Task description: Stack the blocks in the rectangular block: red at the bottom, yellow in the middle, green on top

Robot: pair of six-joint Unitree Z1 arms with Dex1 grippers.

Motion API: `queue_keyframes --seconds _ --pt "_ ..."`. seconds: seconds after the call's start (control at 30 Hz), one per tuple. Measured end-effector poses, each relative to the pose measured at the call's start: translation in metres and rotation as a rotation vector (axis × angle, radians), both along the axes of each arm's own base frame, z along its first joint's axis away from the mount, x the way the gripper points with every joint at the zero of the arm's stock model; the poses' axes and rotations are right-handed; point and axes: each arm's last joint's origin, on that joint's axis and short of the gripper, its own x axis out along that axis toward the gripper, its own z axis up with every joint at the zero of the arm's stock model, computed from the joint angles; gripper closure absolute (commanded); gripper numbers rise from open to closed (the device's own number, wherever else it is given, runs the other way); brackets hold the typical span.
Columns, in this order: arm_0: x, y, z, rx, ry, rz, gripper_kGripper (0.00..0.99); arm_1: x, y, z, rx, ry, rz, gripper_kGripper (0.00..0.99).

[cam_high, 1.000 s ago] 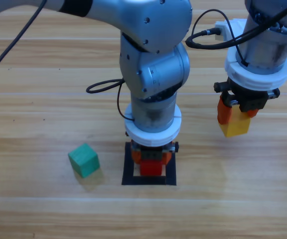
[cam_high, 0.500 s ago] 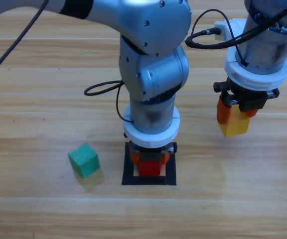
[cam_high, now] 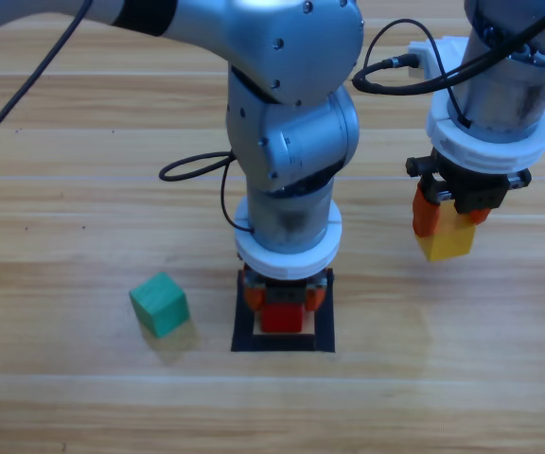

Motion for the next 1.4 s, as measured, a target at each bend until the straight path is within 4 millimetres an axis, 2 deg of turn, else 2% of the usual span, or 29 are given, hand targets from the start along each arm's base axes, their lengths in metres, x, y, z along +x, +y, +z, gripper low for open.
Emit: queue_keyframes --seconds 0.33,0.47,0.57,0.73,0.8,0.93,1.03,1.13,1.23,1.3,1.4 --pt "0.0 0.001 0.001 0.007 -0.005 0.013 0.0 0.0 0.0 0.0 0.0 0.0 0.0 0.88" --pt "-0.002 0.004 0.008 0.011 -0.01 0.032 0.0 0.0 0.0 -0.001 -0.002 0.002 0.0 0.88" --pt "-0.006 0.01 0.029 0.002 -0.024 0.033 0.0 -0.001 -0.001 0.0 -0.002 0.002 0.0 0.88" --pt "-0.017 0.029 0.099 -0.078 -0.104 0.04 0.0 -0.005 -0.005 0.014 0.024 -0.02 -0.036 0.88" --pt "-0.023 0.042 0.129 -0.129 -0.143 0.05 0.0 -0.007 -0.007 0.02 0.04 -0.03 -0.067 0.88" --pt "-0.039 0.077 0.171 -0.149 -0.199 0.074 0.0 -0.01 -0.008 0.026 0.053 -0.038 -0.094 0.878" --pt "-0.058 0.109 0.185 -0.122 -0.238 0.092 0.0 -0.013 -0.005 0.026 0.06 -0.035 -0.135 0.878" --pt "-0.09 0.157 0.202 -0.09 -0.316 0.075 0.0 -0.019 0.004 0.028 0.077 -0.037 -0.167 0.878" --pt "-0.12 0.198 0.23 -0.119 -0.439 0.039 0.0 -0.02 0.022 0.041 0.105 -0.049 -0.18 0.878" --pt "-0.137 0.221 0.242 -0.134 -0.495 0.022 0.0 -0.02 0.036 0.044 0.122 -0.056 -0.179 0.878" --pt "-0.158 0.248 0.248 -0.149 -0.536 0.001 0.0 -0.023 0.055 0.033 0.109 -0.037 -0.187 0.878"
